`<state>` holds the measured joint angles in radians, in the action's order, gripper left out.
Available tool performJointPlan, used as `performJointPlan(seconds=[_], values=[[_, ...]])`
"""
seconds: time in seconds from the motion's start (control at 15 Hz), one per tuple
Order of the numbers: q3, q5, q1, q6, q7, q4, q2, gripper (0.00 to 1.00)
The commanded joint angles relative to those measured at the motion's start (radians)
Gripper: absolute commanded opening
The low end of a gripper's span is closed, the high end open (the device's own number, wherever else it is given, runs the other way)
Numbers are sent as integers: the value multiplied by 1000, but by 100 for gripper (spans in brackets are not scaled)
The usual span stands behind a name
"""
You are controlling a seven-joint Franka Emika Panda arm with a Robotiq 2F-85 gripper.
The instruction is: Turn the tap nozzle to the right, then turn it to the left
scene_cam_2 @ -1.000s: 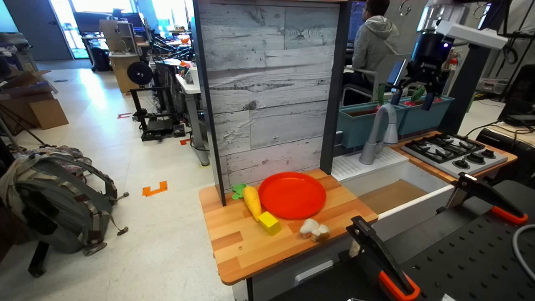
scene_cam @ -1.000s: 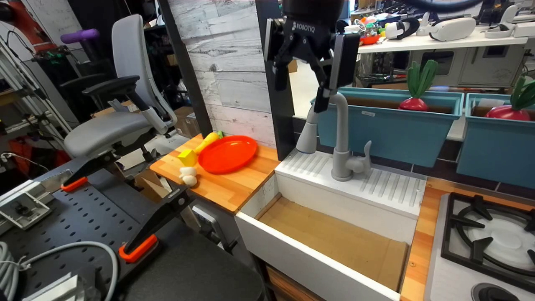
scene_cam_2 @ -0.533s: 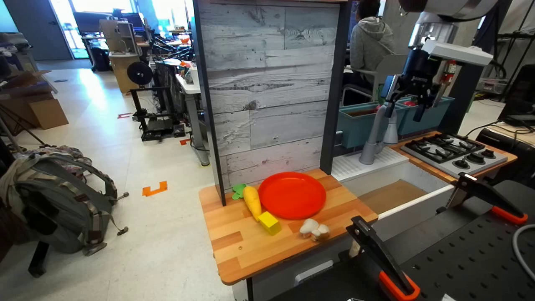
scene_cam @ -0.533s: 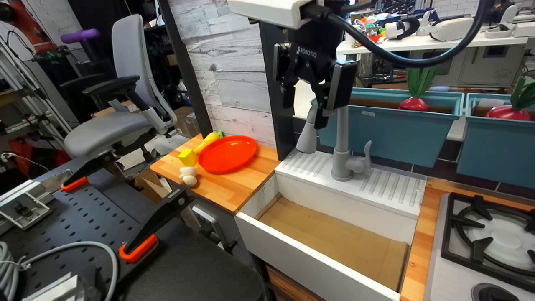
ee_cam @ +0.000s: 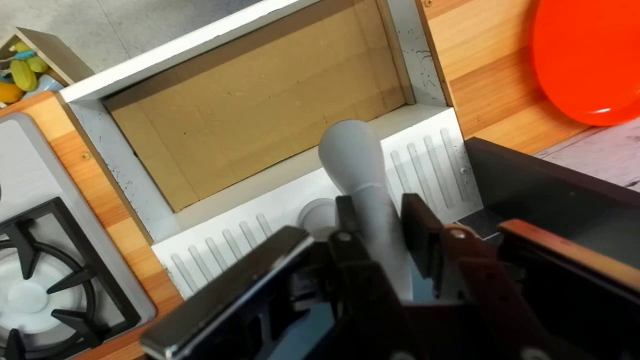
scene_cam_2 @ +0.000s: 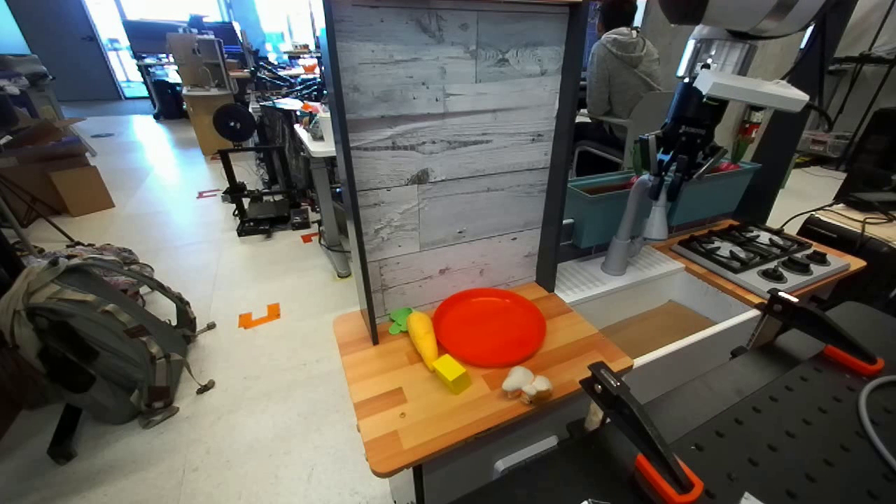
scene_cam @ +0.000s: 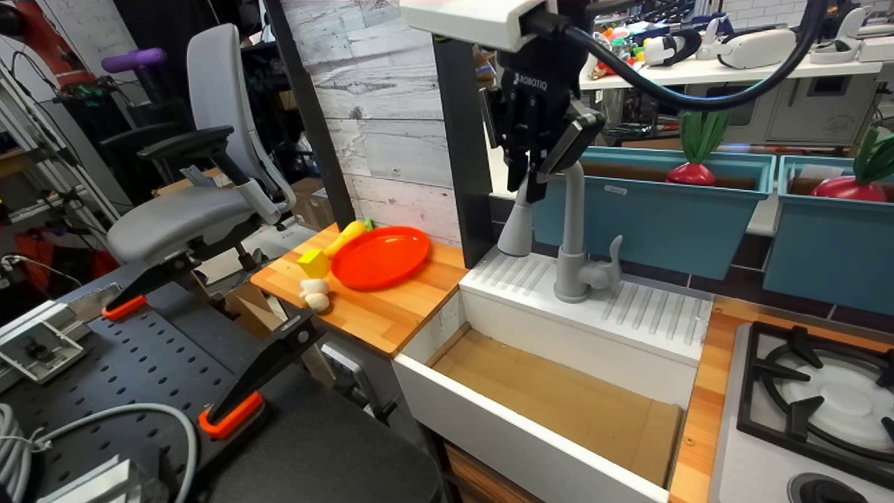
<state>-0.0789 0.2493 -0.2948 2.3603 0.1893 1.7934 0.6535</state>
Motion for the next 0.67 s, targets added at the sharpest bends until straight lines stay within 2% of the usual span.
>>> performJointPlan(seconds=[0.0, 0.07, 0.6], values=[[12, -3, 0, 31, -21, -41, 41, 1], [15, -1, 0, 9, -28, -47, 46, 6], [83, 128, -34, 27, -40, -97, 71, 6]])
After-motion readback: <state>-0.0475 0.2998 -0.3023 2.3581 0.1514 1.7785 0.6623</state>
